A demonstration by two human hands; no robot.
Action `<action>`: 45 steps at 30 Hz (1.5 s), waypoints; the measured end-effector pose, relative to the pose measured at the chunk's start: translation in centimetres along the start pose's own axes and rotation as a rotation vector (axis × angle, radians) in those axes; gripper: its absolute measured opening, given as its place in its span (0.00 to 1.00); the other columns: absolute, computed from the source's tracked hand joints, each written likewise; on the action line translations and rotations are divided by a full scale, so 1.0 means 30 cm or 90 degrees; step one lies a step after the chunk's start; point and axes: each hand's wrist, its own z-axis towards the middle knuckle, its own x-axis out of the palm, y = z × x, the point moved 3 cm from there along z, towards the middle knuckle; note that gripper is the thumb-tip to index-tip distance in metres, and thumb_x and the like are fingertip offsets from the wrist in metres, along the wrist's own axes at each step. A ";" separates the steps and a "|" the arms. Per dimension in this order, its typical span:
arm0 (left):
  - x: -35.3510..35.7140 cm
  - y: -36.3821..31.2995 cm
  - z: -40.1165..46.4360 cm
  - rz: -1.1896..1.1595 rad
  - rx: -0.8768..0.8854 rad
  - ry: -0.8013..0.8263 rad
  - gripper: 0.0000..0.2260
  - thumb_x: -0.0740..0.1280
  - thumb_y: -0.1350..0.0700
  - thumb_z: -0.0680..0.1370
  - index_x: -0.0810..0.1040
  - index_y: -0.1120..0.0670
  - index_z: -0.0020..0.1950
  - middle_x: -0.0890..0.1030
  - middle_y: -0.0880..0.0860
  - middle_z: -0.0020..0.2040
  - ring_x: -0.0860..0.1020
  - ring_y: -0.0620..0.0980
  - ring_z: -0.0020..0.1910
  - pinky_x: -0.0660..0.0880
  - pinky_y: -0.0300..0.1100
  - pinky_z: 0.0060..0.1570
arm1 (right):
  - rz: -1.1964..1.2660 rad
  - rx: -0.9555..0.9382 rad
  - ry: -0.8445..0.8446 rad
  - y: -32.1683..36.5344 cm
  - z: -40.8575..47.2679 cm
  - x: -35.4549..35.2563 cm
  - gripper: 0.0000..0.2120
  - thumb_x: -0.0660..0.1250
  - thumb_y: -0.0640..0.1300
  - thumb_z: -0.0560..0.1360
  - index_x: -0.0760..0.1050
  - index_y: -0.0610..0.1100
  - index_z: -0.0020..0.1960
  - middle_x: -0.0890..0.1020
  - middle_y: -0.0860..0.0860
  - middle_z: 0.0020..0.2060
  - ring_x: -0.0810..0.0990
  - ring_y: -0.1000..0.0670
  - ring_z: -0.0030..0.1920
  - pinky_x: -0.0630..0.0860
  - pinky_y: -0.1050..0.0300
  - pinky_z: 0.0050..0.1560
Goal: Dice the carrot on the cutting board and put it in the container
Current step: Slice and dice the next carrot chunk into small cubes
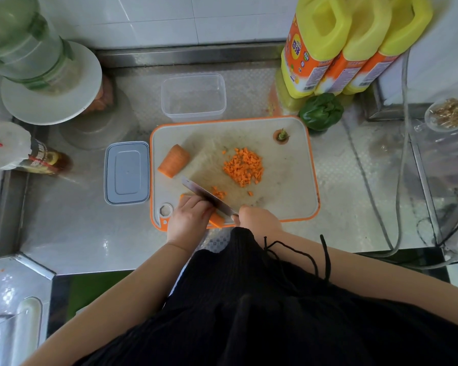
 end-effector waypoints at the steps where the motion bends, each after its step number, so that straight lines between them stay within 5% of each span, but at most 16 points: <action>1: -0.001 0.000 -0.001 0.006 0.007 -0.003 0.11 0.64 0.53 0.77 0.84 0.56 0.44 0.83 0.51 0.44 0.78 0.56 0.46 0.78 0.48 0.44 | 0.010 0.004 0.003 -0.007 0.006 -0.003 0.14 0.56 0.49 0.82 0.67 0.43 0.40 0.72 0.50 0.33 0.76 0.45 0.40 0.72 0.52 0.40; 5: -0.002 -0.002 -0.012 0.033 0.037 -0.016 0.10 0.64 0.56 0.76 0.84 0.56 0.43 0.82 0.52 0.44 0.77 0.56 0.45 0.78 0.49 0.43 | 0.041 0.016 -0.015 -0.035 0.012 -0.003 0.18 0.54 0.53 0.82 0.74 0.40 0.52 0.78 0.45 0.43 0.79 0.44 0.47 0.72 0.53 0.43; 16: -0.044 0.010 -0.044 0.033 0.061 -0.058 0.11 0.63 0.60 0.75 0.84 0.59 0.51 0.81 0.55 0.50 0.75 0.57 0.50 0.78 0.50 0.45 | -0.004 -0.017 -0.063 -0.066 -0.019 -0.040 0.16 0.54 0.52 0.82 0.72 0.41 0.49 0.76 0.47 0.39 0.78 0.45 0.43 0.69 0.56 0.39; 21: -0.052 0.073 -0.041 0.132 0.065 0.032 0.15 0.66 0.49 0.75 0.80 0.56 0.57 0.81 0.53 0.58 0.73 0.55 0.59 0.78 0.52 0.52 | 0.009 -0.015 -0.067 -0.083 -0.032 -0.032 0.17 0.54 0.52 0.82 0.74 0.39 0.53 0.80 0.45 0.46 0.79 0.45 0.47 0.70 0.56 0.42; 23: -0.057 0.093 -0.038 0.132 0.083 0.069 0.18 0.75 0.53 0.71 0.80 0.56 0.59 0.81 0.53 0.59 0.73 0.54 0.62 0.77 0.53 0.55 | 0.017 -0.011 -0.079 -0.087 -0.031 -0.038 0.17 0.55 0.52 0.82 0.74 0.40 0.51 0.79 0.45 0.45 0.79 0.45 0.47 0.69 0.56 0.41; 27: -0.077 0.105 -0.001 0.141 0.140 0.091 0.19 0.80 0.57 0.65 0.82 0.56 0.54 0.83 0.52 0.53 0.75 0.52 0.57 0.69 0.47 0.59 | 0.020 -0.003 -0.083 -0.095 -0.023 -0.044 0.17 0.55 0.53 0.81 0.73 0.40 0.50 0.79 0.45 0.44 0.79 0.46 0.46 0.72 0.55 0.44; 30: -0.080 0.118 0.032 0.141 0.214 0.129 0.10 0.69 0.52 0.74 0.79 0.53 0.53 0.82 0.51 0.48 0.80 0.55 0.48 0.76 0.47 0.54 | 0.023 -0.014 -0.085 -0.095 -0.019 -0.048 0.16 0.56 0.51 0.81 0.74 0.38 0.50 0.79 0.44 0.44 0.78 0.46 0.45 0.71 0.55 0.44; 32: -0.086 0.125 0.044 0.145 0.232 0.177 0.12 0.61 0.49 0.76 0.79 0.53 0.50 0.81 0.50 0.45 0.80 0.55 0.45 0.77 0.45 0.48 | 0.029 -0.017 -0.081 -0.098 -0.018 -0.052 0.15 0.57 0.50 0.80 0.74 0.38 0.48 0.77 0.46 0.41 0.75 0.47 0.43 0.68 0.55 0.42; 38: -0.102 0.145 0.019 0.180 0.236 0.218 0.13 0.60 0.50 0.76 0.81 0.54 0.49 0.80 0.51 0.45 0.79 0.55 0.43 0.77 0.45 0.45 | 0.018 -0.038 -0.018 -0.118 -0.001 -0.064 0.17 0.57 0.52 0.80 0.66 0.45 0.36 0.71 0.50 0.33 0.74 0.47 0.38 0.68 0.55 0.38; 41: -0.107 0.146 -0.007 0.173 0.243 0.177 0.11 0.62 0.52 0.75 0.80 0.55 0.50 0.80 0.52 0.45 0.78 0.55 0.43 0.78 0.46 0.44 | -0.015 -0.048 0.014 -0.118 0.005 -0.079 0.16 0.57 0.54 0.80 0.67 0.45 0.38 0.72 0.49 0.34 0.73 0.46 0.40 0.67 0.55 0.39; 45: -0.109 0.133 -0.034 0.163 0.234 0.146 0.12 0.76 0.59 0.68 0.82 0.56 0.50 0.81 0.54 0.45 0.80 0.57 0.43 0.79 0.48 0.45 | -0.048 -0.056 0.036 -0.114 0.012 -0.085 0.16 0.57 0.54 0.80 0.64 0.47 0.36 0.71 0.50 0.34 0.73 0.47 0.40 0.66 0.54 0.39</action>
